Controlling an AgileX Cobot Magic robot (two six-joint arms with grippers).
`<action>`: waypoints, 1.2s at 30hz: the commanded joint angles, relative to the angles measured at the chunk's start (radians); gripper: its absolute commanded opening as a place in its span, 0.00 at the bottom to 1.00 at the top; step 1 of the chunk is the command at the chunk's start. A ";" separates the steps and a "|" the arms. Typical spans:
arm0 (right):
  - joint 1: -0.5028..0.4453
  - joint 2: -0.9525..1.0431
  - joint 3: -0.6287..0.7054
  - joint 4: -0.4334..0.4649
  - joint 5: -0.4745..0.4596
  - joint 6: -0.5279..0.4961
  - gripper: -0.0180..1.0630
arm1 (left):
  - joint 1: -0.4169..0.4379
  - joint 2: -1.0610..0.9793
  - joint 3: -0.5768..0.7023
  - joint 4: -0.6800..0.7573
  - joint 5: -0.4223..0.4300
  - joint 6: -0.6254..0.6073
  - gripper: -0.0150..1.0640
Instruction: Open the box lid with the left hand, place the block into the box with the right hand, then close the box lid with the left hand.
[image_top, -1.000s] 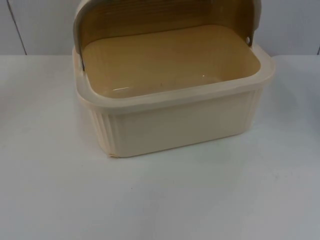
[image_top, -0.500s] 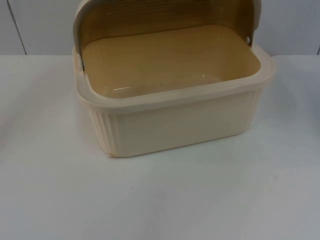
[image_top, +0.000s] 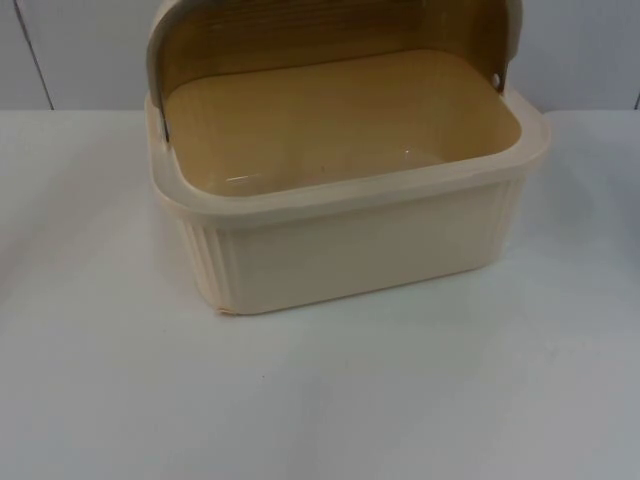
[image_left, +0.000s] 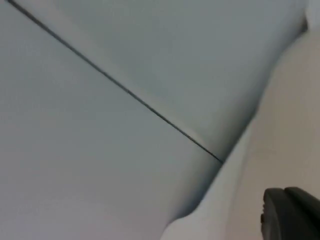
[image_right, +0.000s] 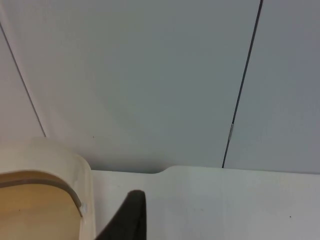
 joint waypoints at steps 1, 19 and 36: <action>0.006 -0.009 0.004 0.000 -0.015 -0.003 0.99 | -0.004 0.006 -0.004 -0.044 0.039 0.059 0.01; 0.006 -0.009 0.004 0.000 -0.014 -0.003 0.99 | -0.008 0.039 -0.004 -0.299 0.124 0.399 0.01; 0.006 -0.009 0.004 0.000 -0.014 -0.003 0.99 | -0.008 0.039 -0.004 -0.295 0.164 0.388 0.01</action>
